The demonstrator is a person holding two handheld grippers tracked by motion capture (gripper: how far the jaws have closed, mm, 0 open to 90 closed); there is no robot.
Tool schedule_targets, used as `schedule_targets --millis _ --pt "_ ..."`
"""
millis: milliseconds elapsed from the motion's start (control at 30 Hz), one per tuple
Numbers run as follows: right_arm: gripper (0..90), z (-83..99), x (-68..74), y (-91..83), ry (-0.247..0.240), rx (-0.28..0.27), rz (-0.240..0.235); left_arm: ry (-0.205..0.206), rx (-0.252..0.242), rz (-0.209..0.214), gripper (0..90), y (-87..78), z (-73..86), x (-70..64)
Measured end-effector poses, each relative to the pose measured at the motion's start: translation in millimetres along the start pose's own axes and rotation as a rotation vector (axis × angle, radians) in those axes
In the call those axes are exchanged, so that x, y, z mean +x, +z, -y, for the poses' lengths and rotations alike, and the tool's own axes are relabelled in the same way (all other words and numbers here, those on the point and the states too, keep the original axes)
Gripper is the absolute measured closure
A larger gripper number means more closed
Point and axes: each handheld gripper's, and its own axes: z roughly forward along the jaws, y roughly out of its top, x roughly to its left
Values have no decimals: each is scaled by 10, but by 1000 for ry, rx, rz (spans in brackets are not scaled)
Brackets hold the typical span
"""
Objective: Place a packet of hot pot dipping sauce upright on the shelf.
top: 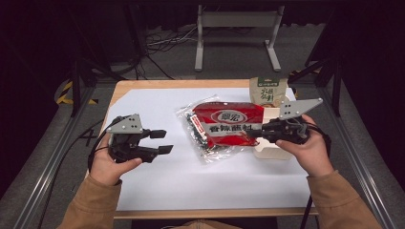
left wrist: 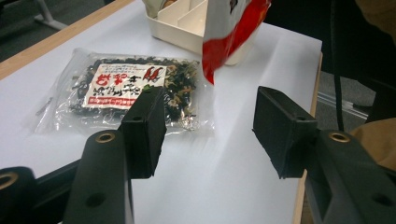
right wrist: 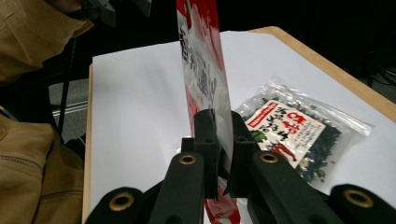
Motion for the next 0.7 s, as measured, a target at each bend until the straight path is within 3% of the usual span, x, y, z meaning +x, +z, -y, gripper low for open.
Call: schedule_targets --millis 433,700 --pt "860 -83 -250 -150 13 -21 47 -40 9 -23 444 -45 58 38" --pt "861 -79 -453 -209 58 -63 61 -56 11 -39 435 -51 66 64"
